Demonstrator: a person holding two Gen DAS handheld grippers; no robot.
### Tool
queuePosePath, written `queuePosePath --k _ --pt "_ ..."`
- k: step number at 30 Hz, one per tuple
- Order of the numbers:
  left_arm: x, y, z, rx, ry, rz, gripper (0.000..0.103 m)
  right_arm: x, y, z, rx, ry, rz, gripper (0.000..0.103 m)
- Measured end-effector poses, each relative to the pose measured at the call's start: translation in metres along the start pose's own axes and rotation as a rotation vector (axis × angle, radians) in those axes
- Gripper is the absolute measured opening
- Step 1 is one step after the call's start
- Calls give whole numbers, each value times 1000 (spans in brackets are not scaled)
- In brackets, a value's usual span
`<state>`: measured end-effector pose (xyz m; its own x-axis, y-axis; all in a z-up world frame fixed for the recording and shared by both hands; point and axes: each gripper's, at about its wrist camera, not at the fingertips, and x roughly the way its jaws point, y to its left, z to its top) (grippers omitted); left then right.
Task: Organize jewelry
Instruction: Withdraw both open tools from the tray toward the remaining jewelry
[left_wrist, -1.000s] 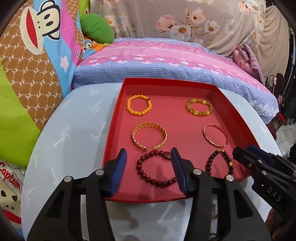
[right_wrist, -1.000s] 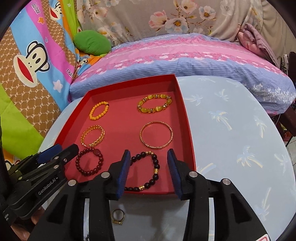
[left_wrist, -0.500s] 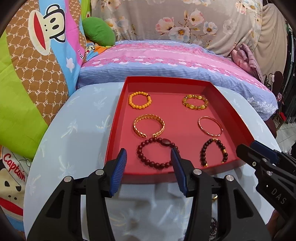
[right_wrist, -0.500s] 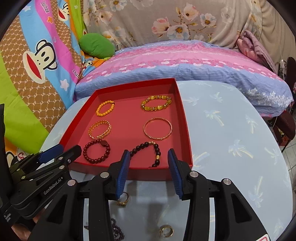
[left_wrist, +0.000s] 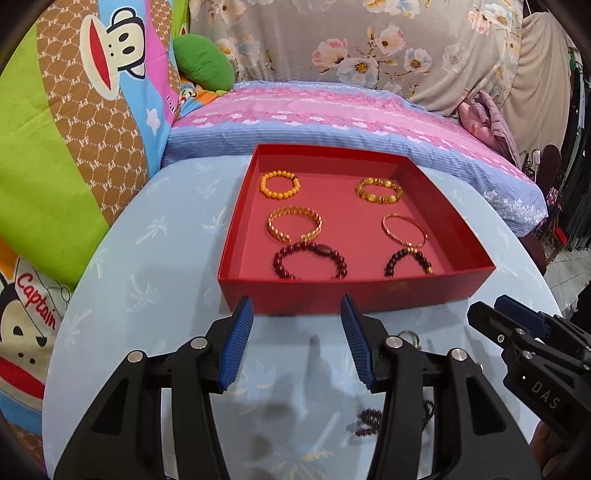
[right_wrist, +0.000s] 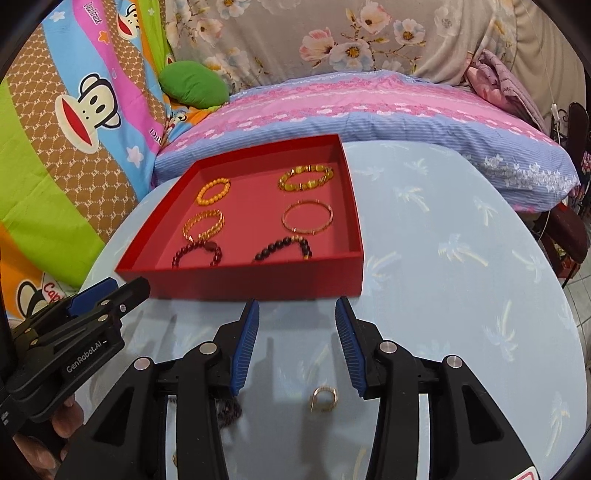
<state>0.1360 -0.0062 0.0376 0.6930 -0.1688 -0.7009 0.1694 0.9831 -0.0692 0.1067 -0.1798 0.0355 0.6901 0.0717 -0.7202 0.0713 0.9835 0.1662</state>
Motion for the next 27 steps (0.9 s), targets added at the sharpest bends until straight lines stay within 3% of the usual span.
queuePosePath --k 7,21,27 --pt "-2 0 -26 2 38 2 47 -3 1 -27 -1 41 12 42" --pt "-25 -23 -61 34 74 -92 47 -11 -16 -58 34 79 -11 42" --pt "-25 -41 -68 60 90 -123 56 -16 -21 -64 43 70 -9 42"
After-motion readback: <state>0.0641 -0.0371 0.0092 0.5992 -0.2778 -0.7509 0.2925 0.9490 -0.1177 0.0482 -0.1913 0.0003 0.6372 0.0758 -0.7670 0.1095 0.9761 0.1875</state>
